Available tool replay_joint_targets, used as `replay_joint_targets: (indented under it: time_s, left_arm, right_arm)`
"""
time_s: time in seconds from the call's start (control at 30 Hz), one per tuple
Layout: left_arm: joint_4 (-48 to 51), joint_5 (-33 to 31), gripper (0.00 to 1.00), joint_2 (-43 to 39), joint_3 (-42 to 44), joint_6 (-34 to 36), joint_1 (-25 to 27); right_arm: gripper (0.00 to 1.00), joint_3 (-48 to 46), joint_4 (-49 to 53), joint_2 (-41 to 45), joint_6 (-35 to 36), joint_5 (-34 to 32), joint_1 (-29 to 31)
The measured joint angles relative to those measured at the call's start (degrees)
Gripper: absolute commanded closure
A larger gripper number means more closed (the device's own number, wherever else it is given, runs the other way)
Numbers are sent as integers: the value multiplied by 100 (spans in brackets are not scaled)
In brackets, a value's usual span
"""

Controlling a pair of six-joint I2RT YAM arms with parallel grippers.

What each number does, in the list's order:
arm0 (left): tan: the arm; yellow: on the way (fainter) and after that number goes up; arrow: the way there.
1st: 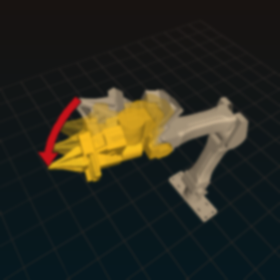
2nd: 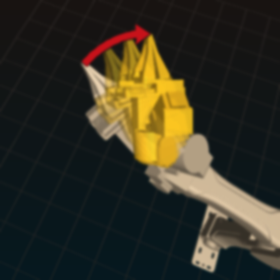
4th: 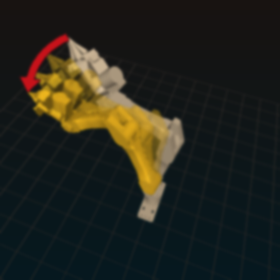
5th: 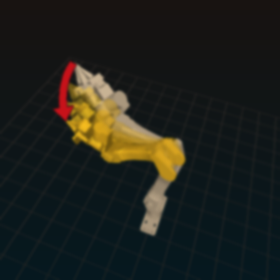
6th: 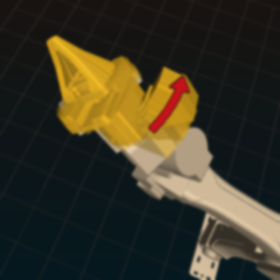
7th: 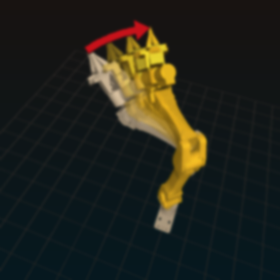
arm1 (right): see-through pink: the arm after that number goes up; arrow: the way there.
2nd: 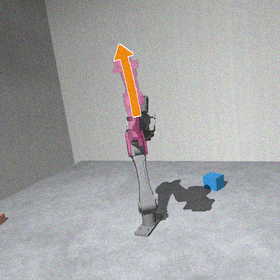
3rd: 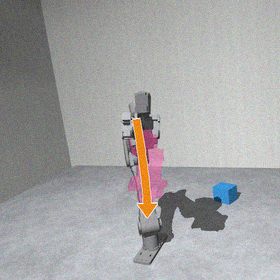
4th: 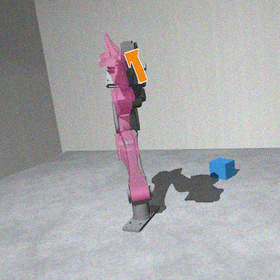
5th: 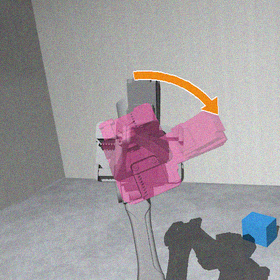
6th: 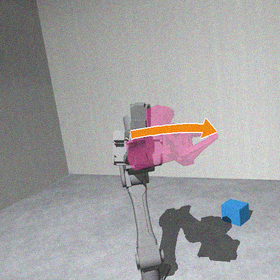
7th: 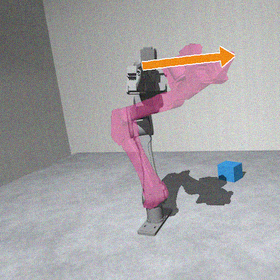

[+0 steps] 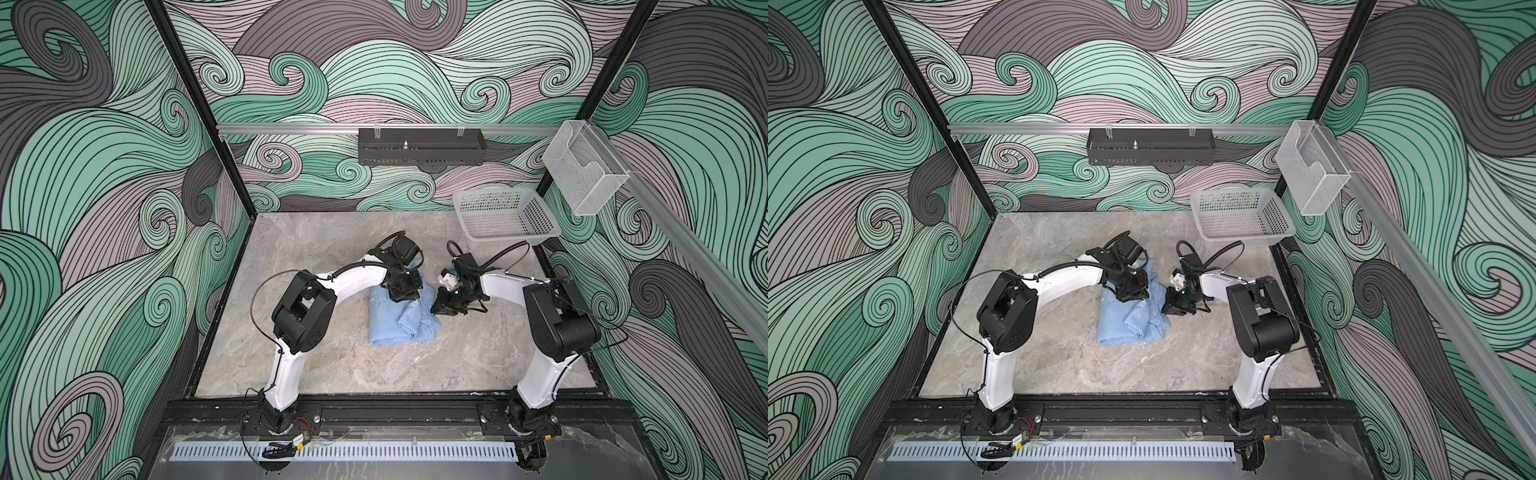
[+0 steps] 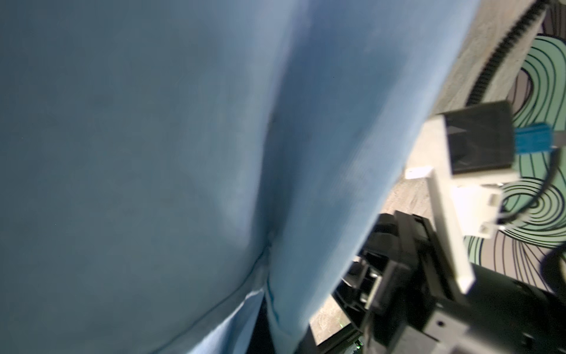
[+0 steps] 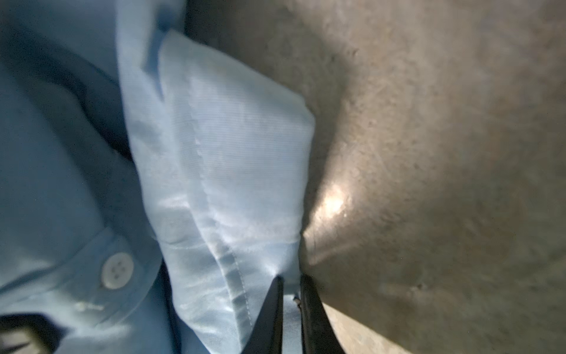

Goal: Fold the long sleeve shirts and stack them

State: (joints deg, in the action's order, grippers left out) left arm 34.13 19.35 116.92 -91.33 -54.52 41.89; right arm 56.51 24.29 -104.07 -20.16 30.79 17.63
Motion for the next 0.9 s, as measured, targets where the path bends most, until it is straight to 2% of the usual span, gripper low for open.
replay_joint_targets:
  time_s: [0.23,0.37,0.57,0.7,0.9]
  left_arm:
    - [9,11,100,157,-236,-42,31]
    - [-2,4,86,389,-267,-52,31]
    - [28,-35,48,470,-267,-31,-24]
    - [-83,-13,40,240,-157,17,-48]
    - [-321,11,39,-1113,284,201,-118]
  right_arm:
    - [85,-20,-33,2,0,17,4]
    - [83,-20,15,46,0,-35,11]
    - [70,-7,396,608,17,-328,15]
    - [68,184,743,1235,42,-557,13]
    - [73,619,955,1794,105,-603,94]
